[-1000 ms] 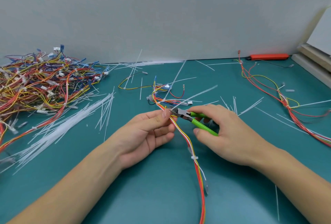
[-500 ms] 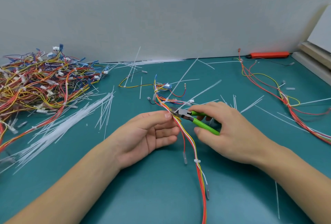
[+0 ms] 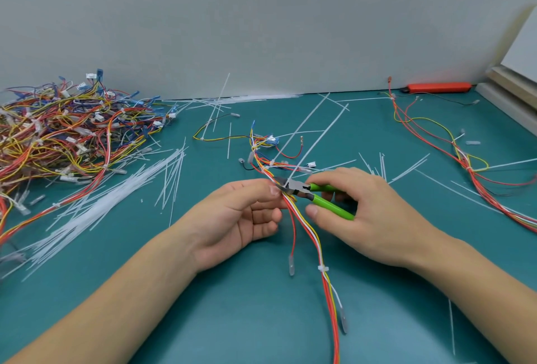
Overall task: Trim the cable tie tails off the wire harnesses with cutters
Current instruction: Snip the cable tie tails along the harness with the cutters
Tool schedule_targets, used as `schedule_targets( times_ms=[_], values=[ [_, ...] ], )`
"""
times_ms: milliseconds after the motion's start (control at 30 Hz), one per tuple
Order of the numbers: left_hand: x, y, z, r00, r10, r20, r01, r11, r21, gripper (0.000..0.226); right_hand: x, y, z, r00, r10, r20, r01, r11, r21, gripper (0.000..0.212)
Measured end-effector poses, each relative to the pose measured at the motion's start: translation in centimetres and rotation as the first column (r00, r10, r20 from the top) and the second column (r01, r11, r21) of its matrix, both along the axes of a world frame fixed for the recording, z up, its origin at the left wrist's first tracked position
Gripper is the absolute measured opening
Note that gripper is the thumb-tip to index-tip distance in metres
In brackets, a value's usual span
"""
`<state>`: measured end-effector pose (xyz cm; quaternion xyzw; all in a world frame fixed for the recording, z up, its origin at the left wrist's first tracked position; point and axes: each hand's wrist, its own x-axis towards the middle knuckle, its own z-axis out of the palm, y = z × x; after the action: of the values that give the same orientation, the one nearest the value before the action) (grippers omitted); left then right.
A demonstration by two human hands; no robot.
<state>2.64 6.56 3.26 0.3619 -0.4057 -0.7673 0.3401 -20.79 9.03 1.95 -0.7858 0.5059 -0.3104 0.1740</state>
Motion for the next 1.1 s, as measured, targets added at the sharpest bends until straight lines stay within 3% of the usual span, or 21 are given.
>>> schedule_targets(
  times_ms=[167, 333, 567, 833, 1100],
  values=[
    [0.10, -0.01, -0.02, 0.999, -0.033, 0.011, 0.033, 0.999, -0.016, 0.012, 0.06, 0.07, 0.09, 1.000, 0.005, -0.024, -0.006, 0.999, -0.034, 0.038],
    [0.18, -0.04, -0.11, 0.998, -0.056, -0.007, 0.056, 0.998, -0.014, 0.036, -0.14, 0.11, 0.36, 0.999, 0.026, -0.026, -0.028, 0.998, -0.060, 0.038],
    [0.19, -0.20, -0.26, 0.997, -0.065, -0.030, 0.064, 0.998, -0.014, 0.031, -0.23, 0.00, 0.35, 0.999, 0.039, -0.023, -0.040, 0.997, -0.059, 0.038],
    [0.25, -0.12, -0.25, 0.996, -0.093, 0.005, 0.093, 0.994, -0.054, 0.050, -0.28, -0.09, 0.28, 0.999, 0.053, 0.007, -0.053, 0.998, -0.042, 0.034],
    [0.22, -0.16, -0.32, 0.994, -0.111, -0.011, 0.110, 0.992, -0.060, 0.034, -0.21, -0.14, 0.14, 0.999, 0.031, 0.040, -0.030, 0.999, -0.041, 0.028]
  ],
)
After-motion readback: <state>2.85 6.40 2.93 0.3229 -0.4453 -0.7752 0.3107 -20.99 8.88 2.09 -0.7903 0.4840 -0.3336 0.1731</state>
